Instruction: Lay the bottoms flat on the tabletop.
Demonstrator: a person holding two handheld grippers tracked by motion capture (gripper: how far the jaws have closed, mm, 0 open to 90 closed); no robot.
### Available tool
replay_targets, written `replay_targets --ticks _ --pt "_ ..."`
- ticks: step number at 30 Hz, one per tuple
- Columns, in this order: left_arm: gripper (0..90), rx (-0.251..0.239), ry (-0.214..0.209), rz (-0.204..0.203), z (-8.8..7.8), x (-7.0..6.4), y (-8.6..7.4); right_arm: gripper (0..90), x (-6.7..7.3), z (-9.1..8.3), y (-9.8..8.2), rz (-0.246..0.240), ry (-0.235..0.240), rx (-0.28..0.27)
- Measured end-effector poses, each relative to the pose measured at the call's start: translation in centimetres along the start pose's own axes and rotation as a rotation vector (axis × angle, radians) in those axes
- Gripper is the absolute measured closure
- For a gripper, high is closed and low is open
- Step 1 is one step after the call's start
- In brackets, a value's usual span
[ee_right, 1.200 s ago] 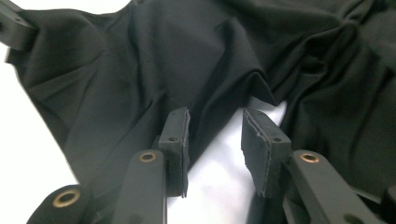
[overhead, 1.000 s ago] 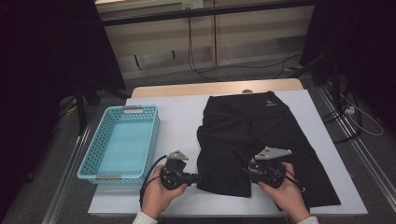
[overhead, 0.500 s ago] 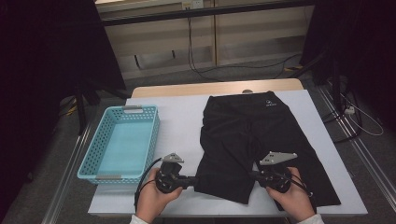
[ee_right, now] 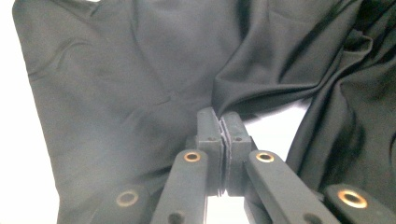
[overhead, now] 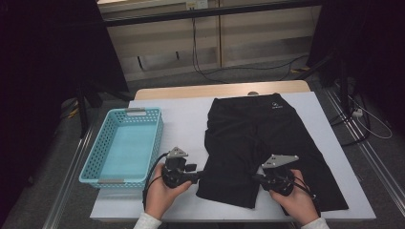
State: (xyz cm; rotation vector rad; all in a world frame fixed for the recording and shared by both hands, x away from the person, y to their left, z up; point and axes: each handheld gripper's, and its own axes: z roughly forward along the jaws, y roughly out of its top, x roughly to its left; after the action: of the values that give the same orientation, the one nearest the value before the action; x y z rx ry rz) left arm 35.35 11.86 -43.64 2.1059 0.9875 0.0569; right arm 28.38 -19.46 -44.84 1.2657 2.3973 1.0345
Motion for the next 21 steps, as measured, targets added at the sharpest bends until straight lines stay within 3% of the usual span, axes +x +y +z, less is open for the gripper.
replay_targets --ticks 5,8,10,12,15,18,21 --pt "51.1 0.018 0.02 -0.003 2.6 0.7 0.6 88.6 0.2 0.3 0.2 -0.008 -0.004 0.002" --pt "54.8 0.026 0.01 0.003 3.0 0.7 1.1 88.4 0.2 0.5 0.2 -0.012 -0.006 0.002" --pt "61.7 0.033 0.014 0.005 3.1 0.5 1.2 88.2 0.0 0.5 0.1 -0.013 -0.01 0.001" --pt "70.2 0.041 0.014 -0.019 3.2 0.6 1.3 88.1 -0.1 0.5 0.0 -0.005 -0.013 -0.001" --pt "85.4 0.068 -0.021 -0.037 3.6 0.5 1.5 87.3 -0.3 0.3 0.0 0.003 -0.018 -0.008" --pt "89.2 0.076 -0.021 -0.02 3.6 0.2 1.7 87.5 -0.2 0.3 0.0 0.005 -0.021 -0.01" --pt "89.6 0.003 -0.009 -0.035 2.3 0.5 2.2 87.0 -0.1 0.2 0.0 0.0 -0.025 -0.019"
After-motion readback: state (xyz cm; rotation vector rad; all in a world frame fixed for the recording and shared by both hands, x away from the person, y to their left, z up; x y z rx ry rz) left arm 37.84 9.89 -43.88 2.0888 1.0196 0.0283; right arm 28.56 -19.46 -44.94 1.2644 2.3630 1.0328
